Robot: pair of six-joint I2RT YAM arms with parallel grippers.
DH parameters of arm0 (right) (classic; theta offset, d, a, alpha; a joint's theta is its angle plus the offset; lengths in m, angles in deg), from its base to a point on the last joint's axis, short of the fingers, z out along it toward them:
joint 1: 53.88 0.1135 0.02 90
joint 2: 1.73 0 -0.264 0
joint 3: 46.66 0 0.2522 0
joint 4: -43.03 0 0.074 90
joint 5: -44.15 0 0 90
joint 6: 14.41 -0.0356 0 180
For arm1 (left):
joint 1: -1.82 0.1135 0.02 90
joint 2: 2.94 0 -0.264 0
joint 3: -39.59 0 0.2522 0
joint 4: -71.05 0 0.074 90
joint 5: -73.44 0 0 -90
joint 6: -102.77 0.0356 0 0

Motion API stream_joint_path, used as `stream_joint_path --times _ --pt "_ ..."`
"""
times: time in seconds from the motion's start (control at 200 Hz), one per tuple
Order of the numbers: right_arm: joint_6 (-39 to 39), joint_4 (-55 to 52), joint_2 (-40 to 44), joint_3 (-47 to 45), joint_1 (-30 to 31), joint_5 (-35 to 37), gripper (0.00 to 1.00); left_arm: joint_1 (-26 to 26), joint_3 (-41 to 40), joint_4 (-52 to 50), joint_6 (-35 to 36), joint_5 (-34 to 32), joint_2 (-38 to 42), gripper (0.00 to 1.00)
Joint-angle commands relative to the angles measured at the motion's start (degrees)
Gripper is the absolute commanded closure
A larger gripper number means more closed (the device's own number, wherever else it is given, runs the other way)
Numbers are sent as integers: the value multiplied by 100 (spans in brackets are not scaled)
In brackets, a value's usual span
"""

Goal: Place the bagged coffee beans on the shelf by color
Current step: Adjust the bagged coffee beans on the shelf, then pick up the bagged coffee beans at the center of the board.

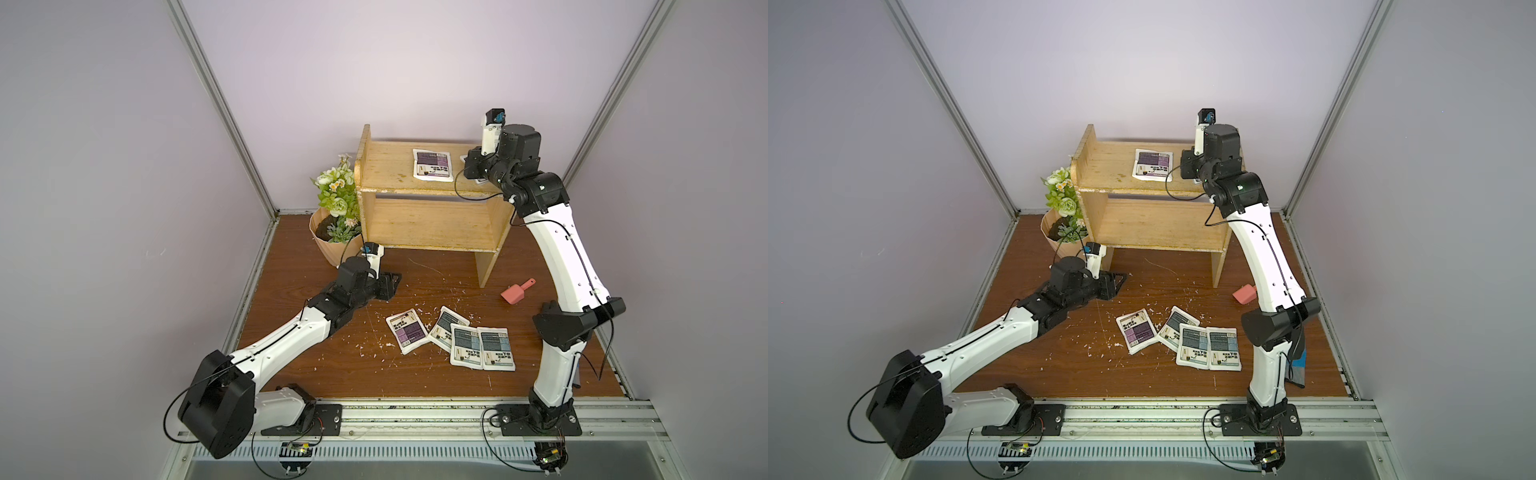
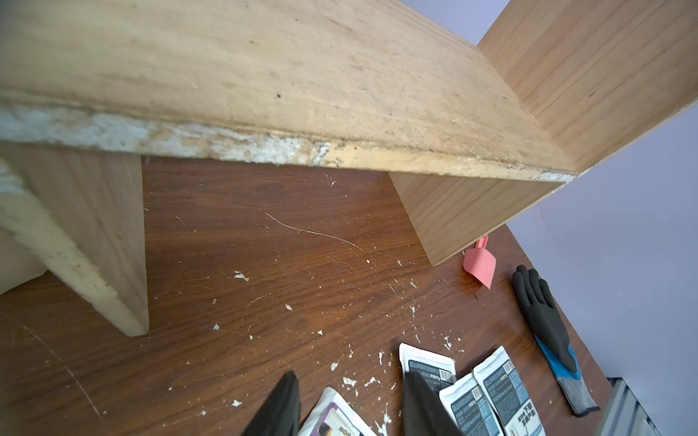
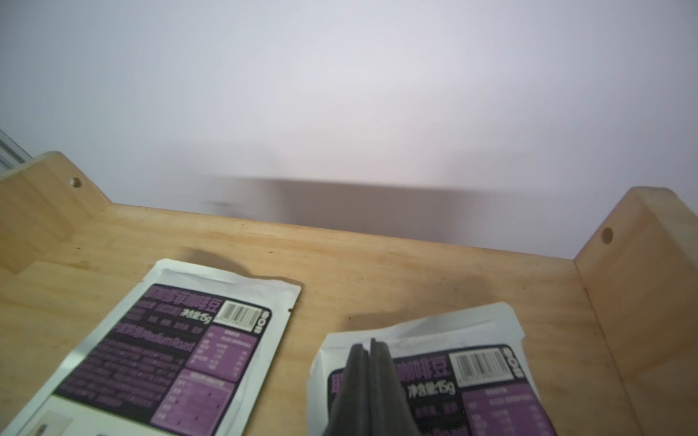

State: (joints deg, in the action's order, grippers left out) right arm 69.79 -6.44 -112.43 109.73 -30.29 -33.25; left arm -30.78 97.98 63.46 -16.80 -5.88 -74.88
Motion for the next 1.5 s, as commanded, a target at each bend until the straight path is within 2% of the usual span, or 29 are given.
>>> stream_joint_path --times 0.0,0.14,0.265,0.38,0.465,0.61,0.706,0.796,0.951,1.206,1.361,1.496 --pt "-196 379 414 174 10 -298 97 55 37 -17 109 -13 77 53" --pt "32 890 1613 -913 111 -589 95 56 188 -388 448 -22 85 52" --pt "-14 950 2873 -2282 195 -1249 94 59 319 -912 742 13 84 52" --pt "-408 885 3998 -4022 293 -2114 93 52 208 -1280 612 14 218 52" --pt "-1039 1125 4714 -5683 401 -2715 92 54 30 -1570 299 57 303 52" --pt "-1962 1897 5316 -8354 877 -3052 93 59 -316 -1917 -102 121 408 50" --pt "-2028 2427 5257 -9298 1149 -3053 92 63 -352 -2130 -125 447 275 44" --pt "-1854 2712 4968 -9616 1223 -3252 86 62 -473 -2295 -258 1059 26 39" --pt "-1486 3023 4406 -9722 1233 -3681 63 60 -1148 -1689 -752 1565 146 30" --pt "-1196 3149 3451 -9561 1262 -4138 47 -97 -1687 -885 -1429 1984 83 29" --pt "-1122 3198 2898 -9464 1386 -4222 46 -489 -1680 -387 -1652 2016 -414 28" --pt "-1048 3272 2592 -9444 1457 -4130 48 -510 -1761 -129 -1758 1944 -743 28"
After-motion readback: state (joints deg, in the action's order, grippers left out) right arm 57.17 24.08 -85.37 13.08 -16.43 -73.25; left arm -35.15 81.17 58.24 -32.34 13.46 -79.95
